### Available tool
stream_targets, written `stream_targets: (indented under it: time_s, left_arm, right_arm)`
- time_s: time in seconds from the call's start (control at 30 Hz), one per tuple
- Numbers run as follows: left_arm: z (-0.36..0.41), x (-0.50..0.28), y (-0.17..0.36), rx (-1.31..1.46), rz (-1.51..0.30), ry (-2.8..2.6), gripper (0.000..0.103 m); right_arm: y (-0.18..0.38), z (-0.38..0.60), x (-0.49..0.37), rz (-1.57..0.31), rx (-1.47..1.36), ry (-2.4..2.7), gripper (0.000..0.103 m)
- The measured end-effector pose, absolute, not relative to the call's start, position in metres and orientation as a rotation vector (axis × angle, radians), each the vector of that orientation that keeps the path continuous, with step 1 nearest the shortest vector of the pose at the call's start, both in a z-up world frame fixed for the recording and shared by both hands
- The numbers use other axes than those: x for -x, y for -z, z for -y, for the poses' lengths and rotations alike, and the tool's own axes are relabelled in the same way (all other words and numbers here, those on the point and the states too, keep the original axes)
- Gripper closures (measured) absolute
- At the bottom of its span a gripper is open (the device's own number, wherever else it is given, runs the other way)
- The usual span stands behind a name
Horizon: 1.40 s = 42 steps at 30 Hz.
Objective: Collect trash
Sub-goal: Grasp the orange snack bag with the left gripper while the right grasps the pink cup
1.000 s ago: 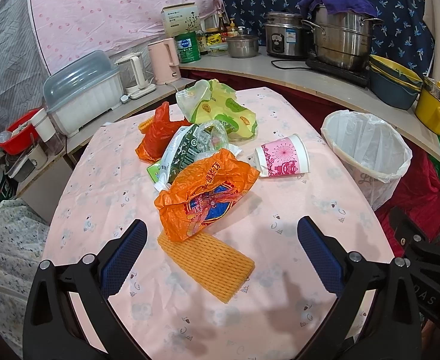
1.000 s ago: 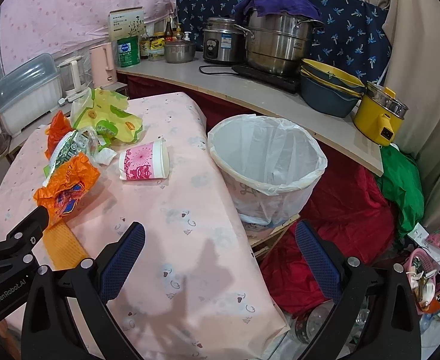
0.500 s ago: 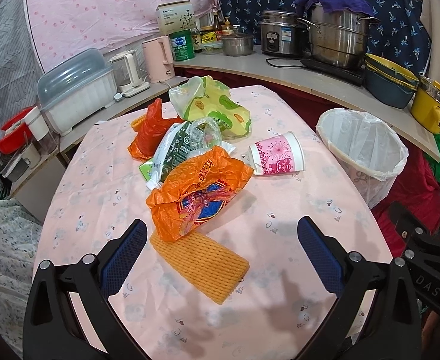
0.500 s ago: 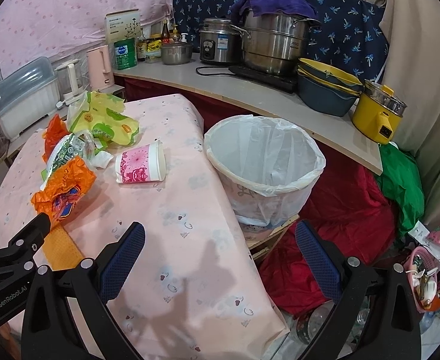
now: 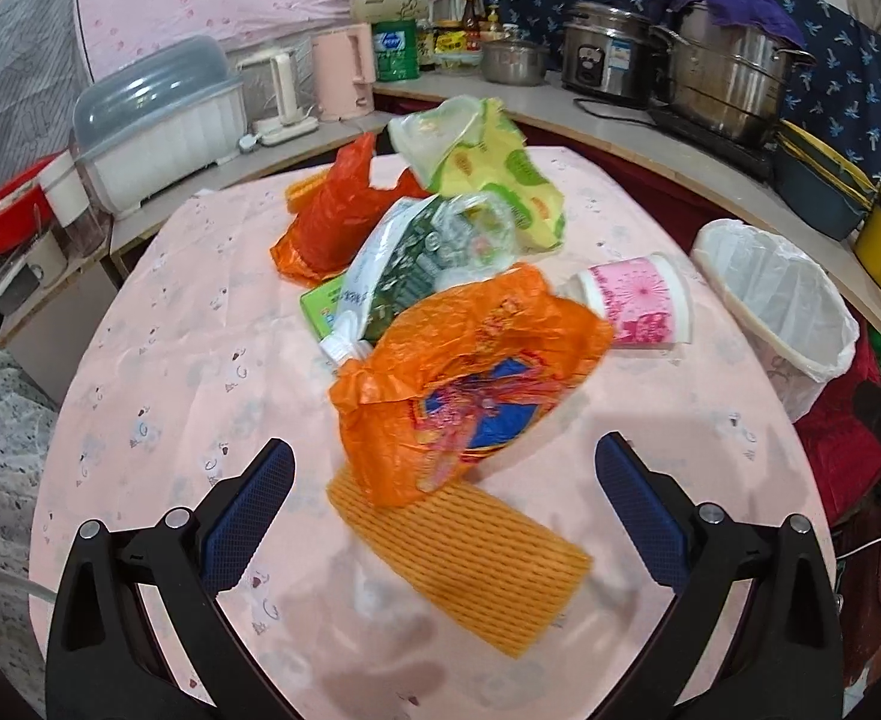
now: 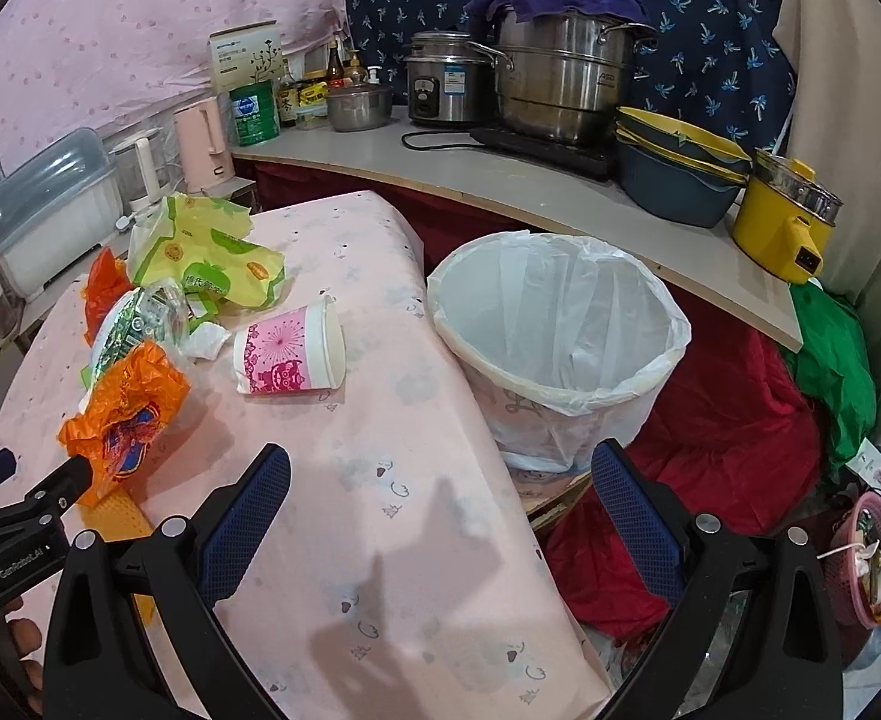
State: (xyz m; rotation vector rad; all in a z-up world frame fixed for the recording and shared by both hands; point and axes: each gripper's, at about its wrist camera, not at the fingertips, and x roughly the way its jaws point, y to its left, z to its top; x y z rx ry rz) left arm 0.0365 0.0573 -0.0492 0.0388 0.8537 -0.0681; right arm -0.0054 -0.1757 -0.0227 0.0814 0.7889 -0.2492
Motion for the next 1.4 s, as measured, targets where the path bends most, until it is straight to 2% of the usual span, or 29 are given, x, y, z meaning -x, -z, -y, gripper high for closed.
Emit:
stream_targets:
  time_s: [0.3, 0.6, 0.73, 0.8, 0.83, 0.9, 1.0, 1.07, 1.27, 1.4]
  left_arm:
    - [-0.097, -0.072, 0.079, 0.041, -0.936, 0.032, 0.007]
    - [-0.087, -0.100, 0.094, 0.021, -0.967, 0.061, 0.009]
    - [-0.075, -0.111, 0.098, 0.016, -0.985, 0.101, 0.028]
    - [-0.071, -0.114, 0.099, 0.012, -0.994, 0.114, 0.044]
    - [-0.070, -0.115, 0.100, 0.009, -0.994, 0.115, 0.047]
    - [-0.067, -0.118, 0.100, 0.006, -0.998, 0.122, 0.065]
    - [-0.065, -0.122, 0.099, 0.008, -1.005, 0.131, 0.078]
    - [-0.061, -0.122, 0.097, 0.000, -0.999, 0.135, 0.082]
    - [-0.052, -0.122, 0.088, -0.017, -0.977, 0.144, 0.087]
    - [-0.050, -0.122, 0.078, -0.010, -0.958, 0.149, 0.091]
  right_arm:
    - [0.036, 0.160, -0.033, -0.811, -0.078, 0.205, 0.007]
    - [0.052, 0.151, -0.069, -0.839, -0.066, 0.183, 0.007]
    - [0.059, 0.154, -0.087, -0.847, -0.085, 0.172, 0.007]
    - [0.063, 0.156, -0.098, -0.852, -0.088, 0.167, 0.007]
    - [0.065, 0.157, -0.103, -0.854, -0.091, 0.160, 0.007]
    - [0.070, 0.158, -0.114, -0.859, -0.106, 0.144, 0.007]
    - [0.079, 0.159, -0.130, -0.874, -0.124, 0.111, 0.015]
    - [0.084, 0.160, -0.139, -0.885, -0.130, 0.092, 0.021]
    - [0.097, 0.161, -0.157, -0.910, -0.195, 0.011, 0.041]
    - [0.094, 0.155, -0.158, -0.901, -0.184, -0.028, 0.073]
